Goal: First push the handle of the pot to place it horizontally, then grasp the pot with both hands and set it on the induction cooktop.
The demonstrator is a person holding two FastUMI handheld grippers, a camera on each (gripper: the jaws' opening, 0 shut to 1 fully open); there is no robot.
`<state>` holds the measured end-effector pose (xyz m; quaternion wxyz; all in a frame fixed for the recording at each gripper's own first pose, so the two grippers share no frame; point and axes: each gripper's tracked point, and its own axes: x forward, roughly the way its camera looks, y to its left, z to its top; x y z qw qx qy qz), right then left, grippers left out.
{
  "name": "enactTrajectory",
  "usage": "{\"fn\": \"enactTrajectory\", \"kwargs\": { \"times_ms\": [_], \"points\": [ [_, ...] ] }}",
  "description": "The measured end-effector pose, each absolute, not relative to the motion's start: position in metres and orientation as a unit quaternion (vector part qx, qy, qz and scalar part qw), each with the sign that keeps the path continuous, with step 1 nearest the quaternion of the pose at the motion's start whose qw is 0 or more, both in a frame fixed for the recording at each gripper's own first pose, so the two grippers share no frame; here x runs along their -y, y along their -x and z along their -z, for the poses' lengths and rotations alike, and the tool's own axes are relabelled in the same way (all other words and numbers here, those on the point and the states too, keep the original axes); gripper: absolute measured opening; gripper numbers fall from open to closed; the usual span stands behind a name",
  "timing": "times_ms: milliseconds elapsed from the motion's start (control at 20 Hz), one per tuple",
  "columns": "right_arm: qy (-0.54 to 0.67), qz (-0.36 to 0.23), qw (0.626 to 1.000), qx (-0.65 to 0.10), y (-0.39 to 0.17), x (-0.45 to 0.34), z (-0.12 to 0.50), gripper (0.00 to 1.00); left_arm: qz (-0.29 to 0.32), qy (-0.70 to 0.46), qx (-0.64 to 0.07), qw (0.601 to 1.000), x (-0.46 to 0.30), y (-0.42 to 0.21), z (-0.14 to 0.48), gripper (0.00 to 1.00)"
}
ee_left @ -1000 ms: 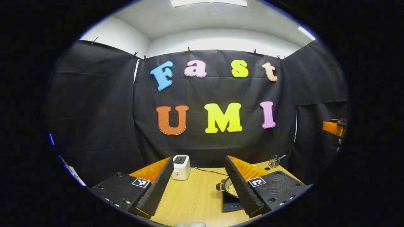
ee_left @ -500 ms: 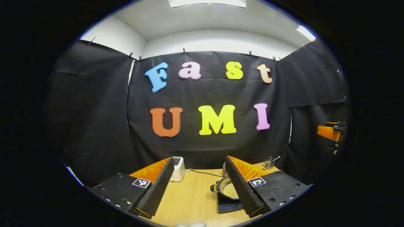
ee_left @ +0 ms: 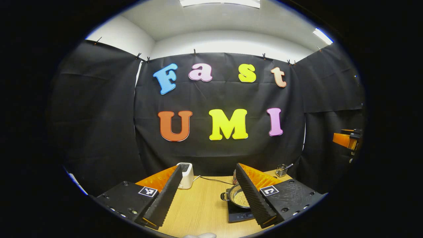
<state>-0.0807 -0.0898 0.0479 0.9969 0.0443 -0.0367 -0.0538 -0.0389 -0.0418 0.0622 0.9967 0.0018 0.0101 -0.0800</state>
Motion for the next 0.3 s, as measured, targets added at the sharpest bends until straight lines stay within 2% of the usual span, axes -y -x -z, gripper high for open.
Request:
{"fn": "enactTrajectory", "kwargs": {
  "times_ms": [300],
  "points": [
    [-0.037,0.052,0.997,0.037,0.0824,0.088,-0.0486,1.0,0.088,-0.001,-0.007,0.996,0.044,0.0388,-0.0667,0.96]
  ]
}}
